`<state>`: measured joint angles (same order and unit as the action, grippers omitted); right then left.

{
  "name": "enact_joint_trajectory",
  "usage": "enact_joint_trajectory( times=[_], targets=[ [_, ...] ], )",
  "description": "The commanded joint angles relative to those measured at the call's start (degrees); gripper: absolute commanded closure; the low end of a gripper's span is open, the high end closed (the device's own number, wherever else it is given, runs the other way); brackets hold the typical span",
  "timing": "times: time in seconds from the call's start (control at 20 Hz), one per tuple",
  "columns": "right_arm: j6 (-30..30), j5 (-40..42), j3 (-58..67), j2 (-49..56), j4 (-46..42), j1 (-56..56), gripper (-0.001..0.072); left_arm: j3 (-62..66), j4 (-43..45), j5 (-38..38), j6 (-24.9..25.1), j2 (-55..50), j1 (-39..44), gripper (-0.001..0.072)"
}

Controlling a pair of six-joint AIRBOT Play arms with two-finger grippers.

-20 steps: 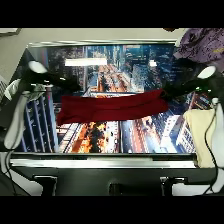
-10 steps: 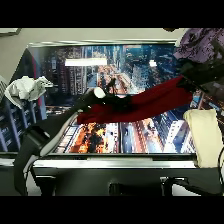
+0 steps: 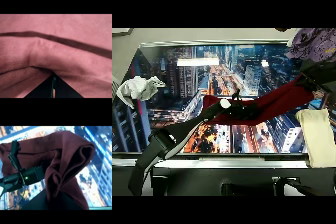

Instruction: Fold the clothes and pants, and hang the long-sleeved shirts on hangers.

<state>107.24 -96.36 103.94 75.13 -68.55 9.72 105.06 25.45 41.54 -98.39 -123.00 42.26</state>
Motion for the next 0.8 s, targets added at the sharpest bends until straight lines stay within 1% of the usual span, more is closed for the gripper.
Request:
enact_joint_trajectory(
  times=[0.0,0.05,0.15,0.25,0.35,0.55,0.75],
  targets=[
    [0.22,2.75,0.09,-0.31,-0.31,-0.13,0.0679,0.72,2.16,9.55,3.72,1.84,-3.21,0.0696],
    [0.22,3.52,0.09,-0.31,-0.17,-0.35,0.0679,0.72,6.36,13.75,3.85,3.41,-5.22,0.0696],
    [2.16,4.15,0.09,0.02,0.74,-1.36,0.0679,0.7,15.69,19.98,3.69,7.58,-9.42,0.0696],
    [3.87,5.03,0.07,1.09,0.74,-4.26,0.0679,0.7,24.15,24.41,2.73,13.25,-14.62,0.0696],
    [5.81,7.23,0.09,3.15,0.28,-9.27,0.0679,0.7,29.81,27.71,2.73,19.87,-20.81,0.0696],
    [10.6,13.77,0.09,10.03,-1.75,-22.03,0.0679,0.7,35.34,33.44,2.78,31.65,-33.29,0.0695],
    [14.01,20.94,0.09,18.08,-2.89,-32.79,0.0679,0.7,35.65,35.65,2.8,38.88,-44.0,0.0694]
  ],
)
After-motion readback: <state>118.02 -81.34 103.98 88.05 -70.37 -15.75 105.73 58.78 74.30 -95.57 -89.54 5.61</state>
